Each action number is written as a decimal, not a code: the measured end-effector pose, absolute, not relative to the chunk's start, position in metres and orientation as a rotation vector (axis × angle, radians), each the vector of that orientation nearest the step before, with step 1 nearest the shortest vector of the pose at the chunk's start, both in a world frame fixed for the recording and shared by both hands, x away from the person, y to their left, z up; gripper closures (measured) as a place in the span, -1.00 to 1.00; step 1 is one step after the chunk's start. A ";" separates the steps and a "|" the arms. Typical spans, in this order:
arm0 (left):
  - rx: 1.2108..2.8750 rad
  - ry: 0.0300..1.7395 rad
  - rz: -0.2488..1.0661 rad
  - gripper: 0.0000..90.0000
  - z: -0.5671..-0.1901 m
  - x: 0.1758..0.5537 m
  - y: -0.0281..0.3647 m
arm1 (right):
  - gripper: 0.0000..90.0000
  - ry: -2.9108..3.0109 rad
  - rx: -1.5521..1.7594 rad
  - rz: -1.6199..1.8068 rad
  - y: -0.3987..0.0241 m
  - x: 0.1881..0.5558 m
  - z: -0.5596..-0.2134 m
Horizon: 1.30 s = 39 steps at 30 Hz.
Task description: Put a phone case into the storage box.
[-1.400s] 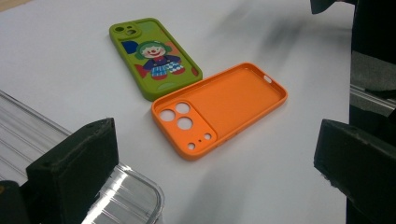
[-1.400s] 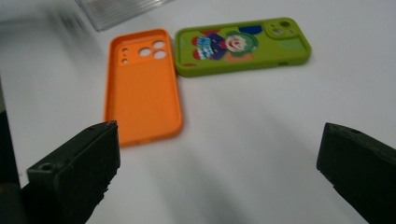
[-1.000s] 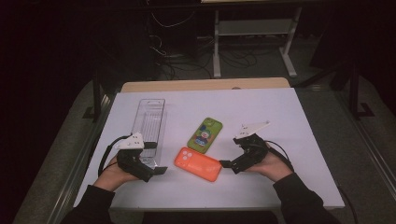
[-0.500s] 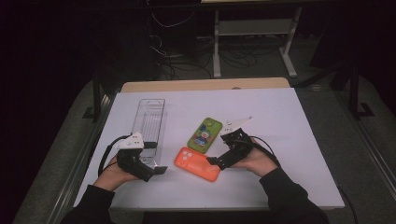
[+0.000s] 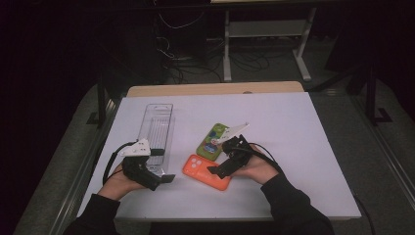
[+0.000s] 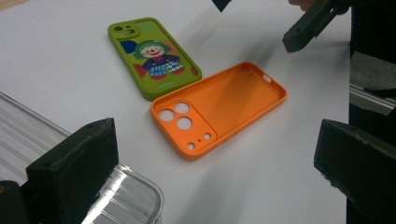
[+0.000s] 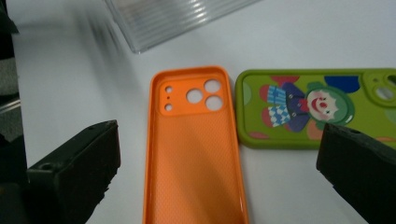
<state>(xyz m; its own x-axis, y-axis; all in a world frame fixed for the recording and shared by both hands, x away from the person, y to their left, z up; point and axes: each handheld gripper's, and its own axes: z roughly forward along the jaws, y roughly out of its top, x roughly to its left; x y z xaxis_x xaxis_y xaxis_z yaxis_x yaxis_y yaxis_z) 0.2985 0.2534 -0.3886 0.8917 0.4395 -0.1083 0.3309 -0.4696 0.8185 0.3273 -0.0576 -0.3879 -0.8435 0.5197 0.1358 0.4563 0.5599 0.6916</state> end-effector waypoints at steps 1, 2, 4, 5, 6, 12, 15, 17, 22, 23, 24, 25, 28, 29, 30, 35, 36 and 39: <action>2.102 0.554 0.144 -1.00 -0.388 0.298 0.254 | -1.00 2.705 0.839 1.146 -0.057 0.327 -0.389; 2.102 0.554 0.144 -1.00 -0.388 0.298 0.254 | -1.00 2.712 0.840 1.134 -0.056 0.327 -0.390; 2.104 0.553 0.145 -1.00 -0.388 0.298 0.253 | -1.00 2.724 0.846 1.118 -0.055 0.326 -0.392; 2.105 0.554 0.143 -1.00 -0.389 0.298 0.253 | -1.00 2.733 0.842 1.102 -0.054 0.326 -0.393; 2.106 0.552 0.144 -1.00 -0.388 0.298 0.253 | -1.00 2.738 0.834 1.090 -0.053 0.325 -0.395; 2.106 0.552 0.141 -1.00 -0.389 0.298 0.253 | -1.00 2.768 0.781 0.989 -0.048 0.326 -0.406; 2.103 0.555 0.139 -1.00 -0.389 0.298 0.253 | -1.00 2.781 0.748 0.941 -0.045 0.326 -0.413; 2.104 0.554 0.139 -1.00 -0.389 0.298 0.253 | -1.00 2.796 0.739 0.916 -0.043 0.325 -0.416; 2.105 0.553 0.139 -1.00 -0.388 0.298 0.253 | -1.00 2.824 0.718 0.883 -0.039 0.323 -0.422; 2.106 0.552 0.140 -1.00 -0.388 0.298 0.254 | -1.00 2.828 0.717 0.868 -0.038 0.323 -0.424; 2.107 0.551 0.140 -1.00 -0.388 0.298 0.254 | -0.99 2.833 0.718 0.857 -0.038 0.323 -0.425; 2.108 0.549 0.140 -1.00 -0.388 0.298 0.254 | -0.97 2.835 0.705 0.850 -0.037 0.323 -0.427; 2.105 0.552 0.139 -1.00 -0.388 0.298 0.253 | -0.95 2.847 0.697 0.824 -0.036 0.322 -0.431; 2.106 0.550 0.141 -1.00 -0.388 0.299 0.254 | -0.93 2.852 0.696 0.823 -0.035 0.322 -0.431; 2.105 0.551 0.140 -1.00 -0.388 0.298 0.254 | -0.92 2.855 0.697 0.820 -0.034 0.322 -0.432; 2.107 0.549 0.138 -1.00 -0.388 0.298 0.253 | -0.88 2.867 0.678 0.770 -0.033 0.320 -0.436; 2.108 0.549 0.138 -1.00 -0.388 0.298 0.253 | -0.87 2.868 0.681 0.759 -0.032 0.320 -0.437; 2.109 0.550 0.138 -1.00 -0.388 0.298 0.253 | -0.84 2.876 0.679 0.748 -0.032 0.320 -0.438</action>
<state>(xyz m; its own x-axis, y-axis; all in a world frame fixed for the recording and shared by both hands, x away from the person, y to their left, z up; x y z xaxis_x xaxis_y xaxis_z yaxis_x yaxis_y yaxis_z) 0.2982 0.2530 -0.3881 0.8937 0.4350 -0.1100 0.3316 -0.4752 0.8150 0.3197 -0.0323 -0.4379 -0.8967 0.4420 0.0217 0.3965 0.7808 0.4829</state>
